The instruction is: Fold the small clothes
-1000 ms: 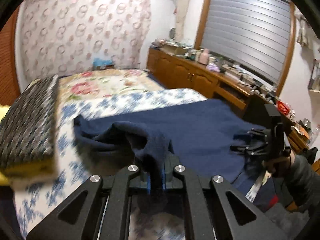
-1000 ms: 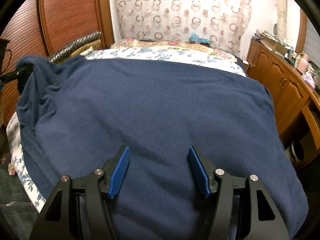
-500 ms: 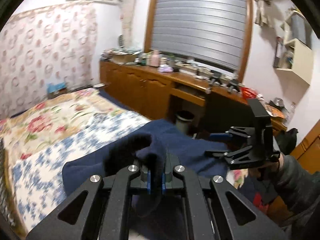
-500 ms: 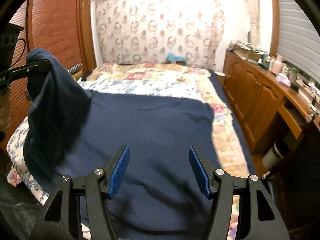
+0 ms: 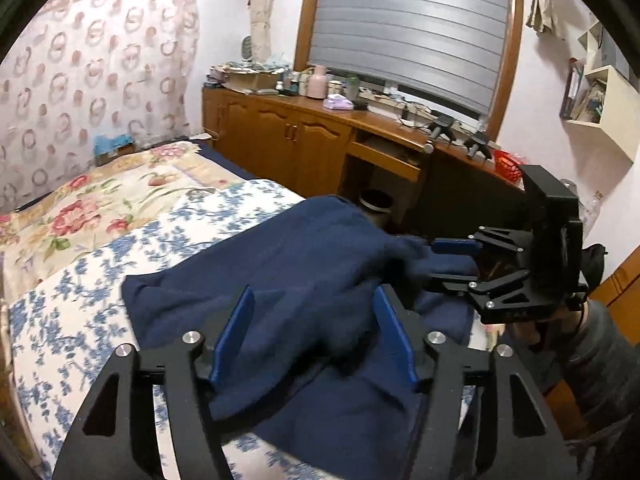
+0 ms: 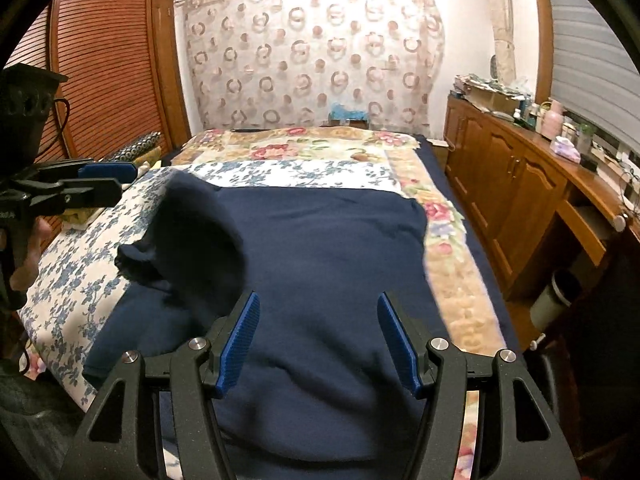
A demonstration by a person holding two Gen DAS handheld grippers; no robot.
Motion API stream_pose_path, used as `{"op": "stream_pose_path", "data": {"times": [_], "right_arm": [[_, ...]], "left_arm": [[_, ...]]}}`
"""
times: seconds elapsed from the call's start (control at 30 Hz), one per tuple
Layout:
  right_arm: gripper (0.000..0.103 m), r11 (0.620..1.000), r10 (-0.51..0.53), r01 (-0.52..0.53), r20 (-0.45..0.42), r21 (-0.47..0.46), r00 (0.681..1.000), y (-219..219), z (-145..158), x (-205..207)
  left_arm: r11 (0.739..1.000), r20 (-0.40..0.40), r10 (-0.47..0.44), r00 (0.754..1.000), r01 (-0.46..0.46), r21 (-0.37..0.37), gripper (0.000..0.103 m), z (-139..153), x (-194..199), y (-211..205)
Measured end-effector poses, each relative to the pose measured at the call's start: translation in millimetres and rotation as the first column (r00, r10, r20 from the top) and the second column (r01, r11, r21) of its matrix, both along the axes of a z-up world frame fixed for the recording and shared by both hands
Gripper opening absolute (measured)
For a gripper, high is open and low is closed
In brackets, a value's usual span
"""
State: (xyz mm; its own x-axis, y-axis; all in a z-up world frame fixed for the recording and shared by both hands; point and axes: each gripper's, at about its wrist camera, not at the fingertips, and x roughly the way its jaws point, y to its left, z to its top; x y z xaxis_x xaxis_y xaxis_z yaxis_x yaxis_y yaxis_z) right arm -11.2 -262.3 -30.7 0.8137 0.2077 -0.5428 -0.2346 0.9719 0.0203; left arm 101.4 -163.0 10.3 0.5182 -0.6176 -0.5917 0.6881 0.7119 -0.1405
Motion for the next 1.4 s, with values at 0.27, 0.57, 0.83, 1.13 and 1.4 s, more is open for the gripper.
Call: {"op": "stream_pose_path", "data": {"times": [0.27,0.57,0.83,1.13,1.4], "right_arm": [[0.063,0.999,0.040,-0.040,0.010,-0.027,0.999,4.0,8.8,18.5],[0.064,1.000,0.024,-0.024,0.070,-0.013,0.997,2.8,14.6,4.5],[0.065,0.997,0.068,-0.068,-0.008,-0.042,0.998,16.4,-8.2,21.8],[0.065,0.982,0.175,-0.176,-0.019,-0.076,0.984,56.1,4.5,45.0],[0.065,0.949,0.292,-0.293,-0.023,-0.117,0.956,107.9,7.9,61.3]], "left_arm": [[0.996,0.035,0.085,0.996,-0.086,0.013,0.075,-8.3,-7.3,33.8],[0.983,0.016,0.181,0.983,-0.181,0.013,0.075,-22.6,-10.0,72.4],[0.978,0.020,0.209,0.978,-0.209,0.017,0.075,-31.8,-15.5,83.2],[0.963,0.030,0.270,0.962,-0.270,-0.002,0.075,-30.4,-19.3,106.1],[0.945,0.043,0.328,0.944,-0.328,-0.011,0.075,-26.8,-18.3,131.5]]}}
